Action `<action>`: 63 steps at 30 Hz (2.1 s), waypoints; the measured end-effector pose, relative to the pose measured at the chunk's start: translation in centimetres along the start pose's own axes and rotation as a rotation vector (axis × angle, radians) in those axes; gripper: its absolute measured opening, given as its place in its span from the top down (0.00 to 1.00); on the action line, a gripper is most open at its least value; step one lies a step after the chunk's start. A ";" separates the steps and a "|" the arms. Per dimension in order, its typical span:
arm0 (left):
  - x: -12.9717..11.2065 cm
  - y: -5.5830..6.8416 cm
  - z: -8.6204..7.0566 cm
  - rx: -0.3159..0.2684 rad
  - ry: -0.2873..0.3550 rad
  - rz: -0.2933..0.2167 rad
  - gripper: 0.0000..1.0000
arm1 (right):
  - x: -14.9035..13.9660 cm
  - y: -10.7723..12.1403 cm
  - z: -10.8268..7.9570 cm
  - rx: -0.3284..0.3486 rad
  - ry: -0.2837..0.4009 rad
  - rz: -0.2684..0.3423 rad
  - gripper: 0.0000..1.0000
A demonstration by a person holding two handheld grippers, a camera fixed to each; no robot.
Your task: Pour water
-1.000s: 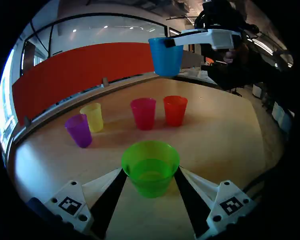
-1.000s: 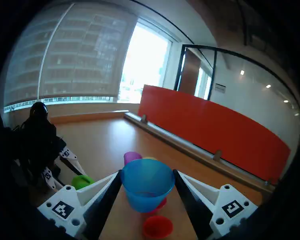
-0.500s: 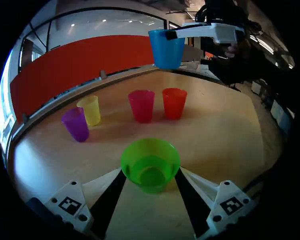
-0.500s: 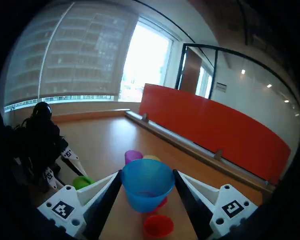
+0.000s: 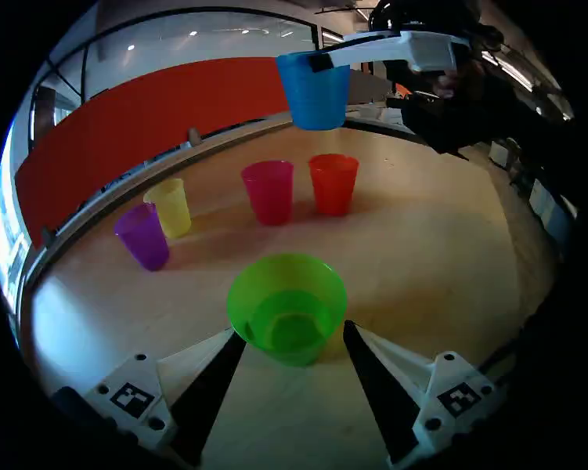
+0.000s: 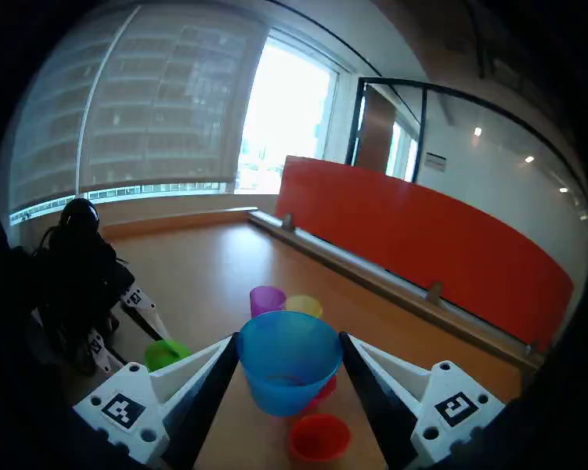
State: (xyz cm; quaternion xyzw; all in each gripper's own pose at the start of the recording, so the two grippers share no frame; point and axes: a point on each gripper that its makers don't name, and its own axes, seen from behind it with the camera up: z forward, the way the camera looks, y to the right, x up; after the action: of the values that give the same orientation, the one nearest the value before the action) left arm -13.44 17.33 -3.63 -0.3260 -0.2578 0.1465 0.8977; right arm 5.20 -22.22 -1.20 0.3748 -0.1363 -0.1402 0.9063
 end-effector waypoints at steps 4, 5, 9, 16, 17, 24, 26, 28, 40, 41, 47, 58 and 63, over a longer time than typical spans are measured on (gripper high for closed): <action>-0.3 0.0 -0.6 -0.005 -0.012 0.003 0.09 | -0.8 -0.5 0.2 0.018 -0.017 0.009 0.06; -0.4 0.0 -0.8 -0.004 -0.015 0.009 0.09 | -1.1 -0.7 0.2 0.024 -0.022 0.010 0.06; -0.6 -0.1 -1.5 -0.003 -0.019 0.047 0.09 | -2.3 -1.2 0.7 0.045 -0.044 0.017 0.06; -0.8 -0.1 -2.8 0.001 -0.017 0.091 0.09 | -4.3 -2.0 1.5 0.080 -0.087 0.040 0.06; -0.9 -0.1 -3.0 0.002 -0.014 0.094 0.09 | -4.6 -2.1 1.6 0.086 -0.093 0.042 0.06; -0.7 -0.5 -4.1 0.020 0.006 0.080 0.09 | -6.2 -3.0 2.1 0.118 -0.130 0.040 0.06; -0.5 -0.6 -4.5 0.024 0.019 0.065 0.09 | -7.0 -3.3 2.3 0.128 -0.148 0.037 0.06; -0.4 -0.7 -5.0 0.029 0.032 0.049 0.09 | -7.7 -3.5 2.4 0.137 -0.165 0.034 0.06; 0.6 -3.1 -7.7 0.093 0.107 -0.052 0.09 | -11.3 -4.9 3.4 0.187 -0.245 0.024 0.06; 0.7 -3.4 -7.9 0.100 0.113 -0.060 0.09 | -11.6 -5.0 3.5 0.190 -0.251 0.025 0.06; 1.3 -4.4 -8.5 0.121 0.139 -0.084 0.09 | -12.9 -5.2 3.8 0.198 -0.279 0.026 0.06; 1.7 -5.0 -8.8 0.136 0.156 -0.090 0.09 | -13.7 -6.2 3.9 0.225 -0.292 0.028 0.06; 1.9 -5.2 -9.0 0.144 0.162 -0.087 0.09 | -13.9 -6.2 3.7 0.225 -0.291 0.023 0.06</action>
State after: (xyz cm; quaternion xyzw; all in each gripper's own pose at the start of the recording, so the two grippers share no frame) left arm -6.39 9.69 -5.41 -0.2598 -0.1873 0.0986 0.9422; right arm -9.87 -23.87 -5.03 0.4480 -0.2851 -0.1666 0.8308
